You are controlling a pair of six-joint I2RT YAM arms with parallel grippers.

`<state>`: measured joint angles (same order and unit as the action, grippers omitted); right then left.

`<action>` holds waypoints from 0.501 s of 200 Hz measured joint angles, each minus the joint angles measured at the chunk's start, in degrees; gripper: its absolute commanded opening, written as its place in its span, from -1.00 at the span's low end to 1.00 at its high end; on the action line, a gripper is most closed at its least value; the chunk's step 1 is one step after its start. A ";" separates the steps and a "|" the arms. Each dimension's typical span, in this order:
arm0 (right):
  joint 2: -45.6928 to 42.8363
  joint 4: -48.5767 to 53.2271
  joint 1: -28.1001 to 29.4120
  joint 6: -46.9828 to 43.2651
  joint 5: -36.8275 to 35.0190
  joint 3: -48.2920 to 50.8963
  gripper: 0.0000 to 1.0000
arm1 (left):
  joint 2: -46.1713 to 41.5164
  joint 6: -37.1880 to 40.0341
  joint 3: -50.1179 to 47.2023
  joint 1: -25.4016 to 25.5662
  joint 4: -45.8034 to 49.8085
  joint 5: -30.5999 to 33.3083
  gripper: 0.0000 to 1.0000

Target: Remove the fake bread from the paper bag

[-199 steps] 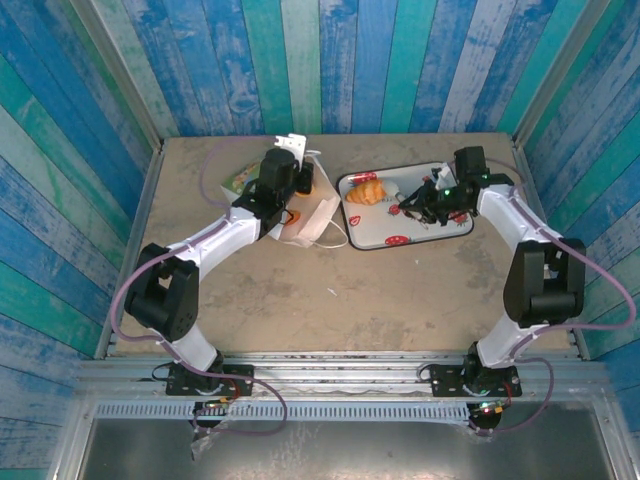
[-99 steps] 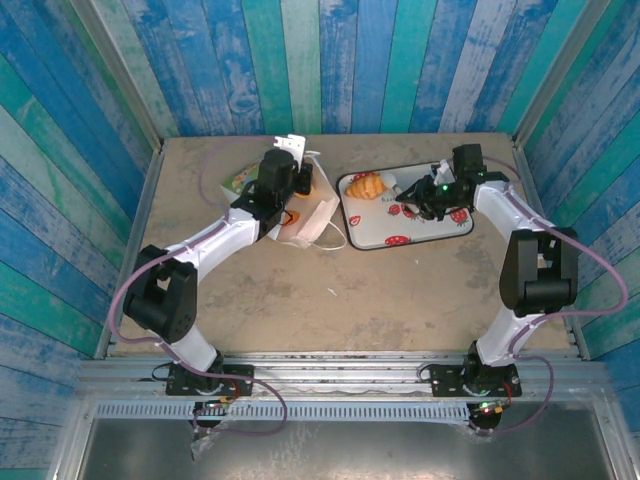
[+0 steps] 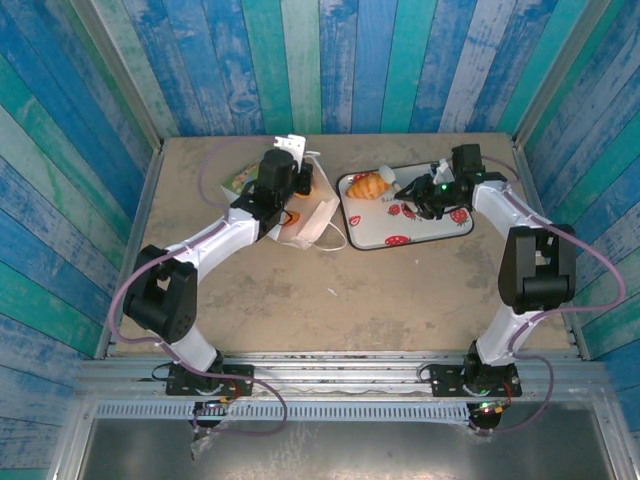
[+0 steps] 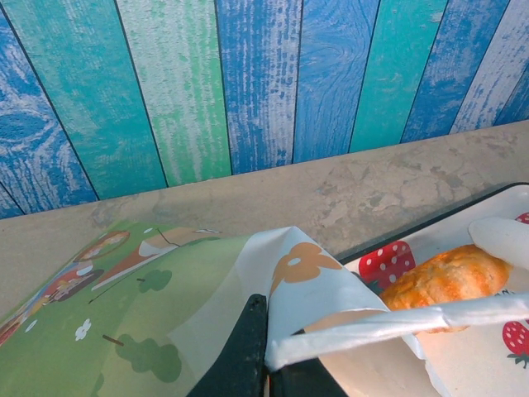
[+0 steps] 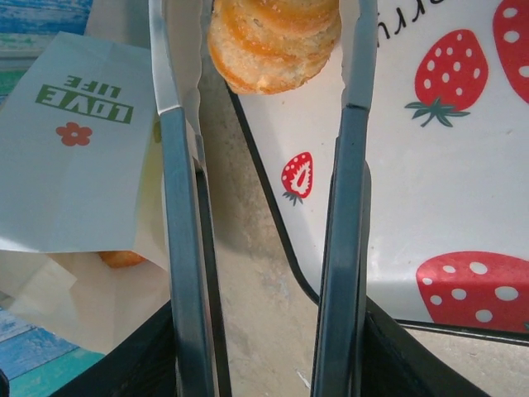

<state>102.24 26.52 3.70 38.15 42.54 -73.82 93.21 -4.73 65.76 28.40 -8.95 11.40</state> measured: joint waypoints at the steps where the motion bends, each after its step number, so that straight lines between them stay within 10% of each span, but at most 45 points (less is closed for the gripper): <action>1: 0.04 0.00 0.00 0.00 -0.04 0.00 -0.03 | 0.00 0.00 0.00 0.00 -0.02 0.00 -0.99; 100: 0.44 0.04 -0.83 0.15 -0.50 1.20 -0.40 | 0.00 -0.07 0.00 0.00 0.04 -0.63 -0.99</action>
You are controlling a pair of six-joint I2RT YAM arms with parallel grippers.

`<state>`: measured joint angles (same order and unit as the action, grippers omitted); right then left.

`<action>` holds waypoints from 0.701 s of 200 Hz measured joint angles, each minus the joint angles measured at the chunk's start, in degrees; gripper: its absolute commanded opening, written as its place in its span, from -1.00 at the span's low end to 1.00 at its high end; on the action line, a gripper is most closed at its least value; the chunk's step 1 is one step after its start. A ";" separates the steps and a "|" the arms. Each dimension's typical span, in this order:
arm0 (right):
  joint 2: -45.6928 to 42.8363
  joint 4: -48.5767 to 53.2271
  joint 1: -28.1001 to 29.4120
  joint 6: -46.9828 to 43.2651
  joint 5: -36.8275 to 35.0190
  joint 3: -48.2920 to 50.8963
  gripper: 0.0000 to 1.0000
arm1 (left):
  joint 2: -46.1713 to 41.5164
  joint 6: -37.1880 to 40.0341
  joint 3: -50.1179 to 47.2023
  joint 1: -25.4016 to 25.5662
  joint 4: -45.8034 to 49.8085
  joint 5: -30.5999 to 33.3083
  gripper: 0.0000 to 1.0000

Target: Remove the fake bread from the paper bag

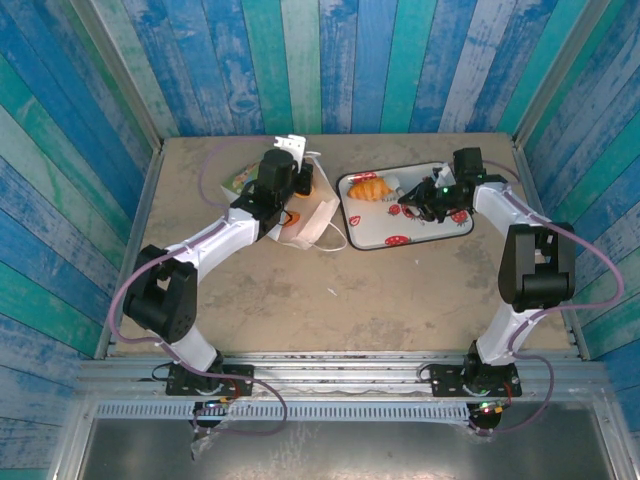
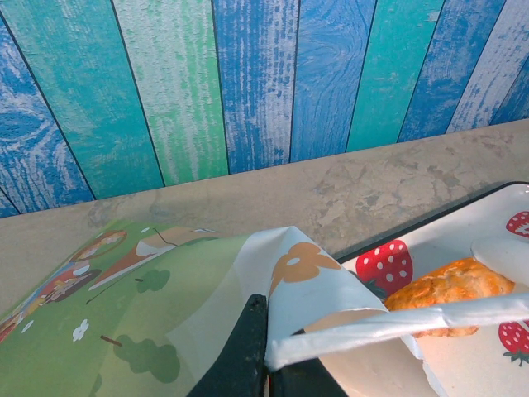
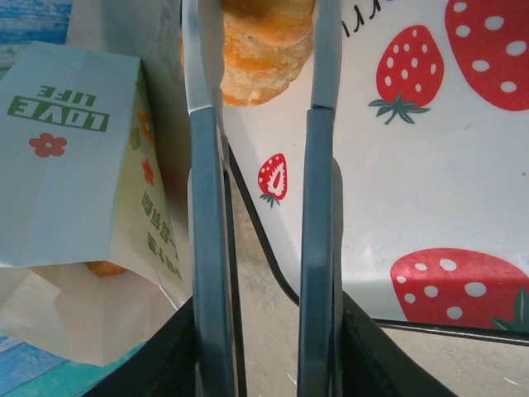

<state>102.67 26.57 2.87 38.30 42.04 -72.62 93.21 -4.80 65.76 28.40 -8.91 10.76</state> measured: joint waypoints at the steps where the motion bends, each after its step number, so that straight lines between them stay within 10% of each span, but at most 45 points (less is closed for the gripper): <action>1: 0.00 -0.02 0.00 -0.11 -0.02 0.00 -0.40 | 0.00 0.00 0.00 0.00 0.00 0.02 -0.99; 140: -11.76 28.30 0.11 -16.87 -22.36 -14.34 -0.62 | 0.00 -0.20 0.02 0.00 0.46 -0.42 -0.98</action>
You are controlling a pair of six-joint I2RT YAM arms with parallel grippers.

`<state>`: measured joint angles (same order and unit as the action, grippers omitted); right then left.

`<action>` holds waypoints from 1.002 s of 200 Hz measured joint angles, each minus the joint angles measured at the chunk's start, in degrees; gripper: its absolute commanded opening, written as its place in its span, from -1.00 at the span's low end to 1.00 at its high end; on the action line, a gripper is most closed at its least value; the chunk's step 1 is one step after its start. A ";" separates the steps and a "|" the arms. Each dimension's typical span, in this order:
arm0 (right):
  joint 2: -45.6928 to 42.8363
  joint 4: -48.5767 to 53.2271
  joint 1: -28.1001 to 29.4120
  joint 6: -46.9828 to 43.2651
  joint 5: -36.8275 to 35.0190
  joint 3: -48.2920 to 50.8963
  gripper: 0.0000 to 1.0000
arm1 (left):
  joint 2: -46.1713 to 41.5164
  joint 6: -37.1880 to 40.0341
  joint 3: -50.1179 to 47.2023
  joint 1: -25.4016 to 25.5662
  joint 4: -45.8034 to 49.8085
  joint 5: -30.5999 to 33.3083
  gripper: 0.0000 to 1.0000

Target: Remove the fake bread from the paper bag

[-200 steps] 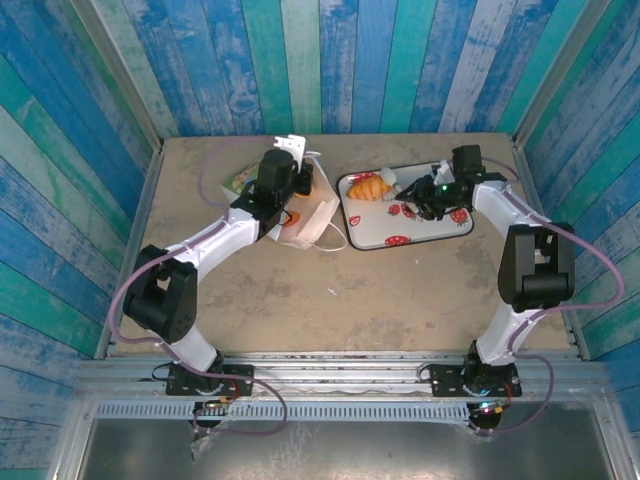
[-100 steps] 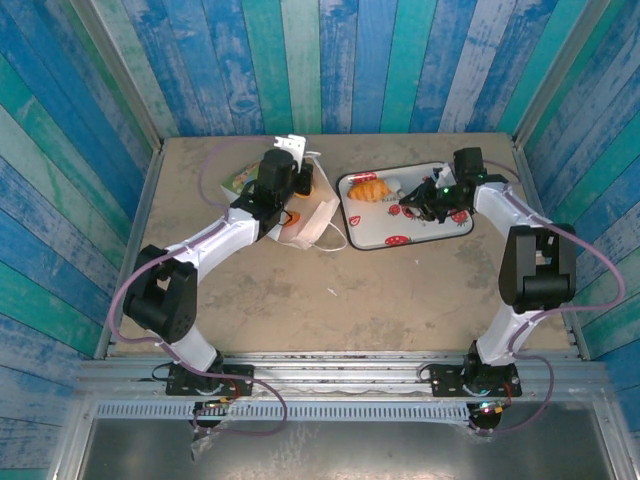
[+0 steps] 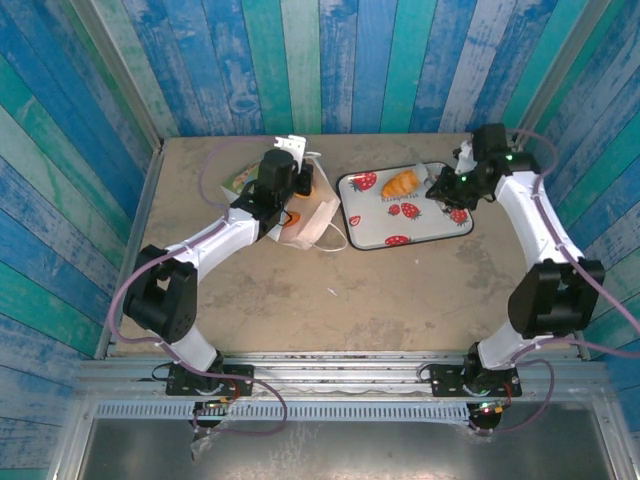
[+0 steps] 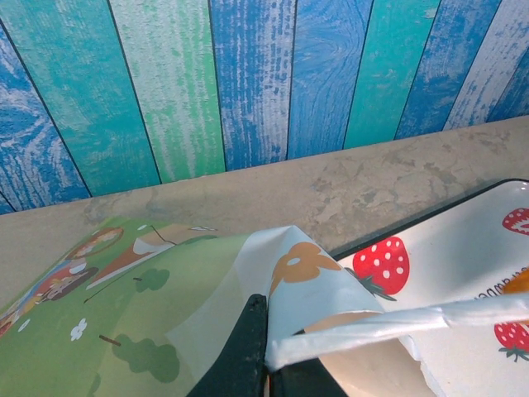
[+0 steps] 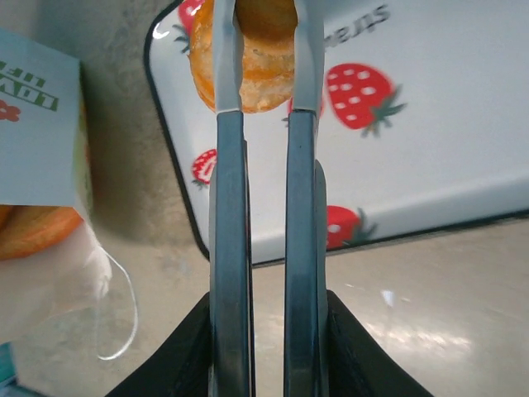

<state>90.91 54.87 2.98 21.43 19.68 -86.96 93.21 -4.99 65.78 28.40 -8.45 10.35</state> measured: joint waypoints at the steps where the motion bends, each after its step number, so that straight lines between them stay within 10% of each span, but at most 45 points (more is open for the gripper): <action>1: -0.09 0.24 0.00 -0.11 -0.24 -0.13 -0.62 | 0.00 0.00 0.00 0.00 0.02 0.00 -0.98; 84: -2.38 21.22 0.00 -8.46 -26.05 -8.00 -0.59 | 0.00 -0.02 0.13 0.00 0.44 -0.22 -0.98; 200: 7.76 23.43 1.40 -10.99 -34.88 -12.26 -0.53 | 0.00 -0.85 0.26 0.00 0.59 -0.44 -0.98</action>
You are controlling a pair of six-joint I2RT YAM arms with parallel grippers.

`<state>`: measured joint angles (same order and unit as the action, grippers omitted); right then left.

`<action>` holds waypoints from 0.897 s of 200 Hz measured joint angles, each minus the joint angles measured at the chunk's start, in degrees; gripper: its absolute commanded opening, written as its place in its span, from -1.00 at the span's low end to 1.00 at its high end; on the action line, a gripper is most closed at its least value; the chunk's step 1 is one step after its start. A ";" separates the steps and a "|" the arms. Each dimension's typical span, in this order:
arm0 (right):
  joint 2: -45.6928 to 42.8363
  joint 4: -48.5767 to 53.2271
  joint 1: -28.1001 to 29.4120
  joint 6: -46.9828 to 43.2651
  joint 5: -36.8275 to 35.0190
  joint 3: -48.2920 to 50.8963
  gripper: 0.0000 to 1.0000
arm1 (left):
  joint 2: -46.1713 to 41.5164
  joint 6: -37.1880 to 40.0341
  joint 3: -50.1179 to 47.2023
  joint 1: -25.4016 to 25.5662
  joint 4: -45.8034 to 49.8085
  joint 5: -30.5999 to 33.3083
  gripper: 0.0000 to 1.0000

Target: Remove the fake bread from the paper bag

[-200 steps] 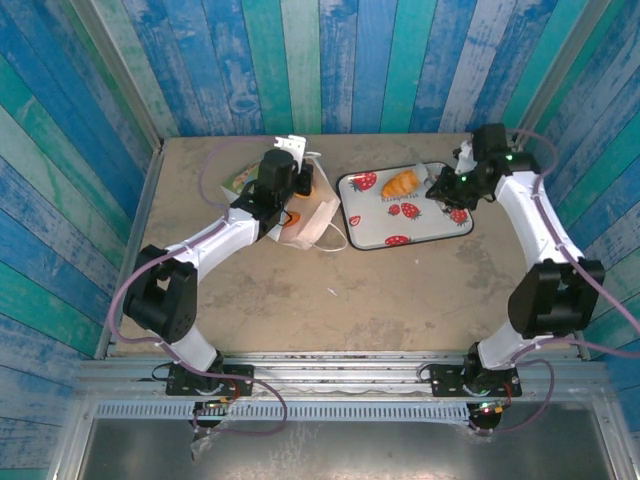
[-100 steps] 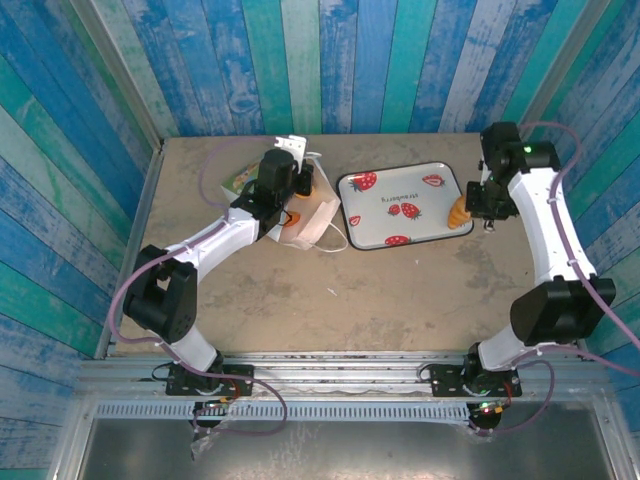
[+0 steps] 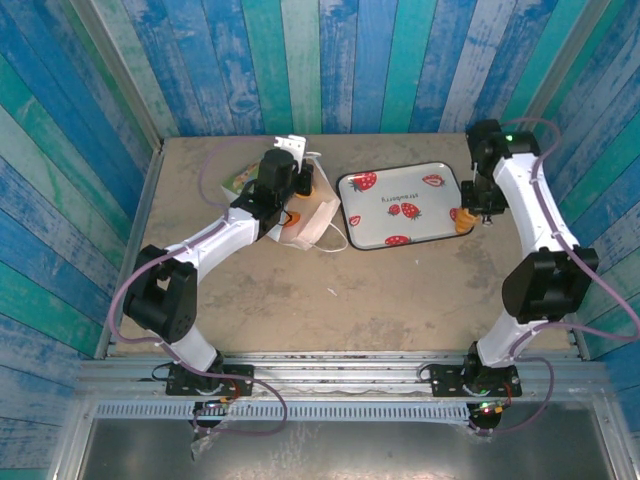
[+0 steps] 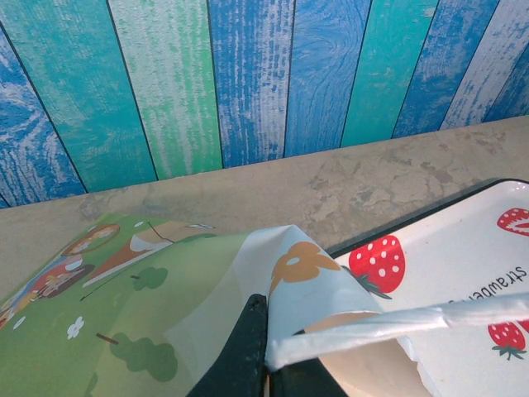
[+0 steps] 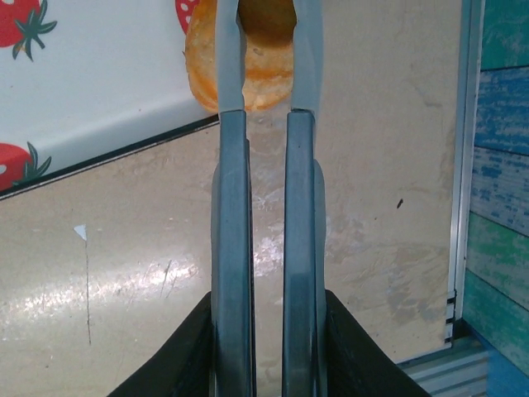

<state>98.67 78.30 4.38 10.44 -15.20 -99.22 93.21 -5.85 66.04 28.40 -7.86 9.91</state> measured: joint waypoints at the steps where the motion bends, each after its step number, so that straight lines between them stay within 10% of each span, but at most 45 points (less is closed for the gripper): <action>1: 0.09 0.00 0.02 0.02 -0.04 -0.09 -0.53 | 0.00 0.00 0.00 0.00 -0.02 0.00 -0.98; 179: 20.26 -3.23 6.16 -2.27 -2.60 -13.75 -0.23 | 0.00 0.00 0.66 0.00 0.17 -1.03 -0.98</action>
<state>118.93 75.07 10.55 8.16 -17.80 -112.97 93.21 -5.85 66.70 28.40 -7.68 8.88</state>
